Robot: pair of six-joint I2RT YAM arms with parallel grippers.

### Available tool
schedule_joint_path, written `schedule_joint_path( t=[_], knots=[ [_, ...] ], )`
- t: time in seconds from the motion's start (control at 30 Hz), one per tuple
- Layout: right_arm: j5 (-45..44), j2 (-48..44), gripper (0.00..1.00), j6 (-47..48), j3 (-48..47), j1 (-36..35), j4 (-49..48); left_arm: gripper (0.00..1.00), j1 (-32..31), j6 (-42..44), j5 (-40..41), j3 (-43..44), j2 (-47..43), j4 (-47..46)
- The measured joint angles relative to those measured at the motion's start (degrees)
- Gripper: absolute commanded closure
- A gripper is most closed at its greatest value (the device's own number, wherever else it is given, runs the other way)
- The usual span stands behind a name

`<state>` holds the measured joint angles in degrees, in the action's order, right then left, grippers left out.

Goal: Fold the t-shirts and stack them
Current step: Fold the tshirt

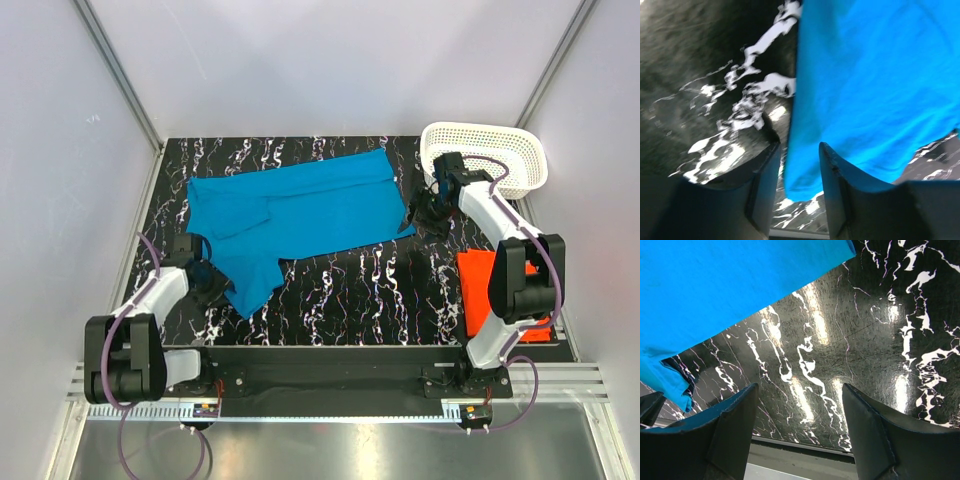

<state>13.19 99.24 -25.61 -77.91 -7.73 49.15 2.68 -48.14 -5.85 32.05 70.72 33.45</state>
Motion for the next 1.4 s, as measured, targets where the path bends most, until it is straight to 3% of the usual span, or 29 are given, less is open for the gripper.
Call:
schedule_joint_path(
  t=[0.13, 0.17, 0.23, 0.3, 0.53, 0.83, 1.2, 1.4],
  knots=[
    [0.0, -0.02, 0.25, 0.13, 0.07, 0.0, -0.07, 0.82, 0.0, -1.09, -1.33, 0.28, 2.29, -2.93],
    [-0.02, -0.02, 0.25, 0.13, 0.07, 0.0, -0.15, 0.93, 0.04, -1.01, -1.53, 0.48, 2.82, -3.39],
    [-0.09, 0.22, 0.27, 0.04, 0.04, 0.02, -0.46, 1.0, 0.26, -0.87, -2.27, 1.2, 4.11, -4.17],
    [-0.2, 0.83, 0.28, -0.33, -0.09, 0.13, -0.85, 1.0, 0.63, -0.33, -2.82, 1.57, 4.46, -4.66],
    [-0.33, 5.35, 0.46, -4.61, -0.31, 2.71, -3.91, 1.0, 0.9, 0.09, -2.69, -0.46, 0.63, -3.08],
    [-0.24, 11.54, 0.44, -11.47, -0.28, 4.42, -10.64, 1.0, 1.09, 1.49, -2.73, -1.57, -5.49, 1.4],
    [-1.03, 15.39, 0.5, -16.33, -0.42, 4.42, -14.21, 1.0, 2.21, 3.1, -2.78, -1.29, -4.15, 2.89],
    [-1.81, 16.33, 0.75, -17.64, -0.7, 4.42, -15.32, 1.0, 3.13, 3.28, -3.04, -1.18, -4.17, 3.13]
  ],
)
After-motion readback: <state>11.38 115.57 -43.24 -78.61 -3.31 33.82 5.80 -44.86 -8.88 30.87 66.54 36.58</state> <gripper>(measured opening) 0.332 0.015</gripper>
